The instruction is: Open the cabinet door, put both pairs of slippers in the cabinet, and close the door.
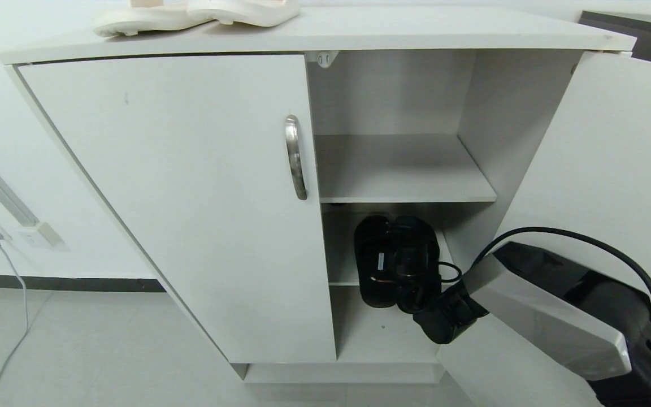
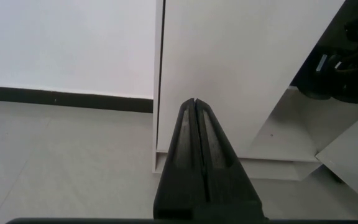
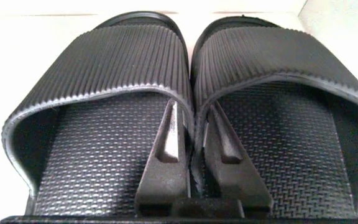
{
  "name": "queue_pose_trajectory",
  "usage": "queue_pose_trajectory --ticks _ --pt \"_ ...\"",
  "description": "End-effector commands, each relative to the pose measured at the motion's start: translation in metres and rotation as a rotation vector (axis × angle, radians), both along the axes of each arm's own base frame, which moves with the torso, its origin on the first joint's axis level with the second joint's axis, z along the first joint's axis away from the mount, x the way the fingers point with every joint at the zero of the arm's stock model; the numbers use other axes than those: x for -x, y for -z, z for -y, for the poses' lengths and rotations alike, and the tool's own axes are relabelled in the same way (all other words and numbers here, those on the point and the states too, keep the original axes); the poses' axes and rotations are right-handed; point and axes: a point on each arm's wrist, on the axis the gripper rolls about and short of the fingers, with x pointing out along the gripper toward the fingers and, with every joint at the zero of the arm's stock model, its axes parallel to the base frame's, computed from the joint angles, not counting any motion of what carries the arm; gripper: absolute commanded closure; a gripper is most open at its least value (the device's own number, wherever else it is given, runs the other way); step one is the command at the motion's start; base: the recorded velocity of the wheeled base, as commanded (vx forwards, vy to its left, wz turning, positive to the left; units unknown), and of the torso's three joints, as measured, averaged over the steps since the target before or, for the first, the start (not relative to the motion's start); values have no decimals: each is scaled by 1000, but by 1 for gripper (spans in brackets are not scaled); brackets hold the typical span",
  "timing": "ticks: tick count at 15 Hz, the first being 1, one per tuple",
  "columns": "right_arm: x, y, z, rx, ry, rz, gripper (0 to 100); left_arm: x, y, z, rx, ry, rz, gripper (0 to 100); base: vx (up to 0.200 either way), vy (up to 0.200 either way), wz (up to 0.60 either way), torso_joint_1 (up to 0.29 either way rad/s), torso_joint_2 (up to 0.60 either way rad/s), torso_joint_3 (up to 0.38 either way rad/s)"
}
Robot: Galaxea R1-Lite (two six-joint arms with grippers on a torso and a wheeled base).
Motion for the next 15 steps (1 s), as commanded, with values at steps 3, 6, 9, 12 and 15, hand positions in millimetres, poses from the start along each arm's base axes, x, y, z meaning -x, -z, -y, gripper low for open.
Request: queue_pose_trajectory --ticks 3,6,9,12,15 --pt "-23 -4 0 -9 23 12 100 0 0 0 1 0 -1 100 0 0 0 0 0 0" --pt "-27 -14 -3 -23 -31 32 100 0 0 0 2 0 -1 100 0 0 0 0 0 0" --pt "-37 -16 0 -16 -28 20 100 0 0 0 2 0 -1 100 0 0 0 0 0 0" --pt "-46 -11 2 -11 -14 13 100 0 0 0 2 0 -1 100 0 0 0 0 0 0" --pt "-48 -2 2 -3 -13 2 100 0 0 0 2 -2 0 100 0 0 0 0 0 0"
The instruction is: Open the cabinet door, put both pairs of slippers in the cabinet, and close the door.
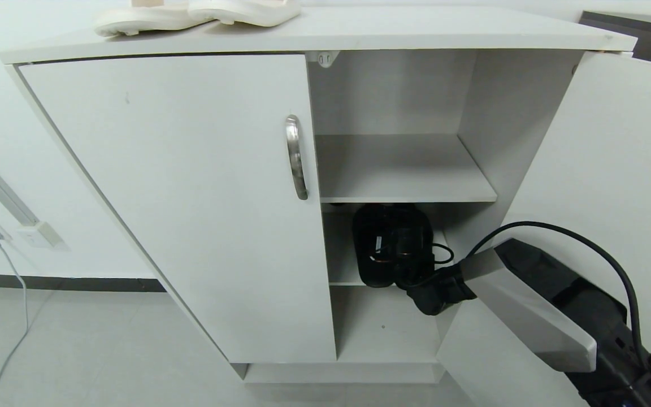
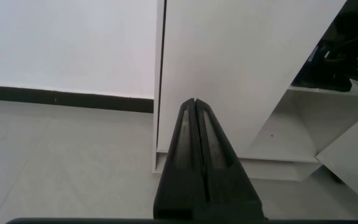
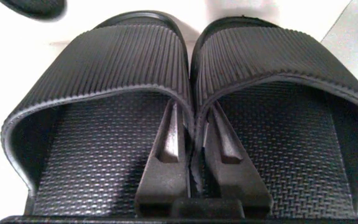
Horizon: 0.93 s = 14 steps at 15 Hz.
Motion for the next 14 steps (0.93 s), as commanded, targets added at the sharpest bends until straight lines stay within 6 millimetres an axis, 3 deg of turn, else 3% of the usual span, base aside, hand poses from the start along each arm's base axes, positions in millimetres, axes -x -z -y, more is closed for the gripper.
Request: queue_pose_trajectory --ticks 1,4,5,9,14 --pt "-2 9 0 5 2 -9 100 0 0 0 0 -1 -1 100 0 0 0 0 0 0" --pt "-3 10 -1 5 2 -7 100 0 0 0 0 -1 -1 100 0 0 0 0 0 0" --pt "-3 9 -1 2 2 -4 0 0 0 0 0 -1 -1 100 0 0 0 0 0 0" --pt "19 12 -4 62 -22 0 0 0 0 0 0 -1 0 100 0 0 0 0 0 0" --pt "61 -11 4 74 -43 89 0 0 0 0 0 -1 -1 100 0 0 0 0 0 0"
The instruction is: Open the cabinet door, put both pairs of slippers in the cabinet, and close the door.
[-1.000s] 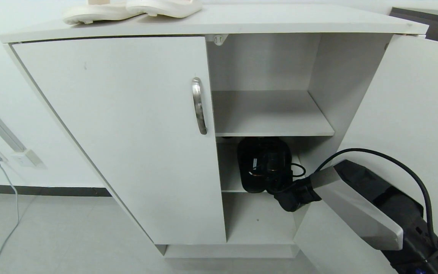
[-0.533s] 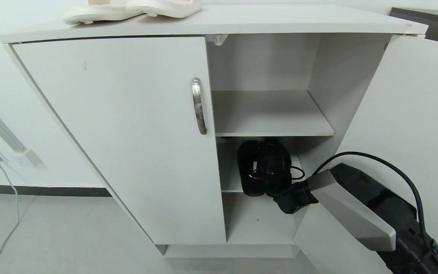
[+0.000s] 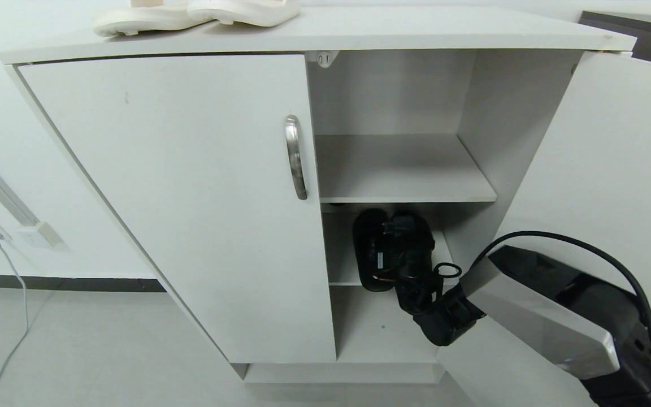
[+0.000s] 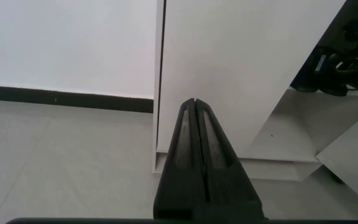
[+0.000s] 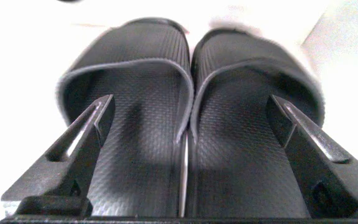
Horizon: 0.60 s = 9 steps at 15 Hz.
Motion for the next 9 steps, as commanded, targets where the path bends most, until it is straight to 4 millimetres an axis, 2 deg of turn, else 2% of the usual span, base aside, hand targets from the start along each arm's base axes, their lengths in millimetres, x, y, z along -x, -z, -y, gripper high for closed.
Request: queue_pose_trajectory --ticks 1,5,7,9 --pt "22 -22 5 -5 -13 15 0 0 0 0 0 0 -1 100 0 0 0 0 0 0" --pt "84 -39 21 10 -76 -19 0 0 0 0 -1 1 -1 100 0 0 0 0 0 0" --pt "114 -37 22 45 -125 -62 0 0 0 0 -3 1 -1 100 0 0 0 0 0 0" --pt "126 -36 20 42 -149 -58 0 0 0 0 -3 1 -1 100 0 0 0 0 0 0"
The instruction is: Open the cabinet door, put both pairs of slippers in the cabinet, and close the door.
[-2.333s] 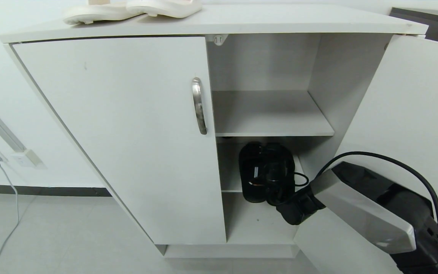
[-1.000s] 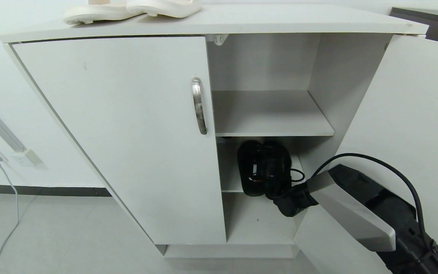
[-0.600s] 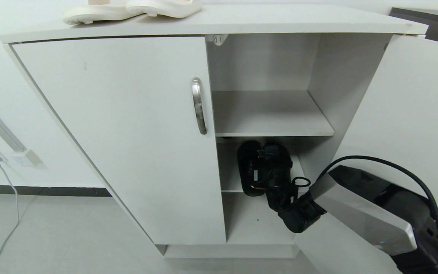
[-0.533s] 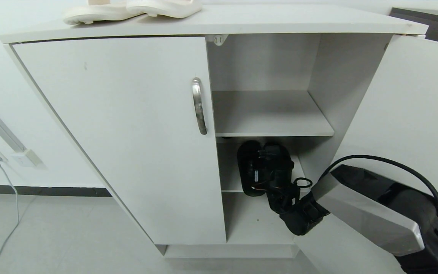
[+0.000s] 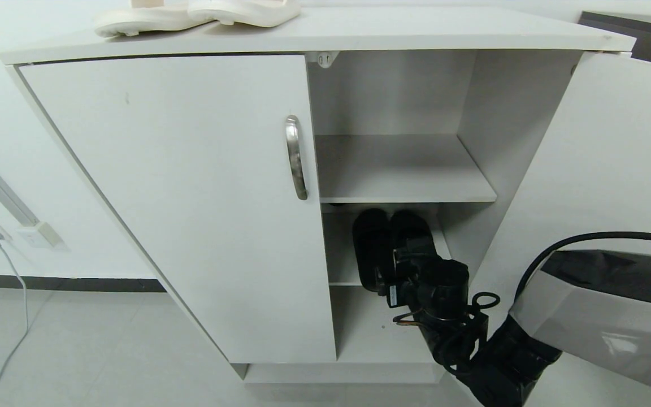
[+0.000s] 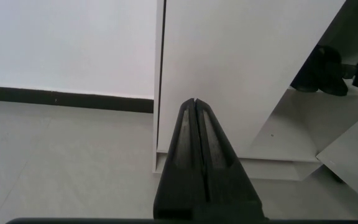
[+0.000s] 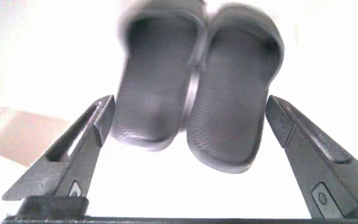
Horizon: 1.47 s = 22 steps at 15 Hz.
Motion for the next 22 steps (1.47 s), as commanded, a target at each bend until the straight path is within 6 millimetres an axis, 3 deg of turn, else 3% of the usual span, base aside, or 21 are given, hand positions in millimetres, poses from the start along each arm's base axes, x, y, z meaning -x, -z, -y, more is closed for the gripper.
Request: queue_pose_trajectory --ticks 1,8,22 --pt "14 -13 1 -13 -23 13 0 0 0 0 1 0 -1 100 0 0 0 0 0 0" --pt "15 -6 1 0 -23 0 0 0 0 0 1 1 0 100 -171 0 0 3 1 -1" --pt "12 -3 4 6 -14 -7 0 0 0 0 -2 3 0 100 0 0 0 0 0 0"
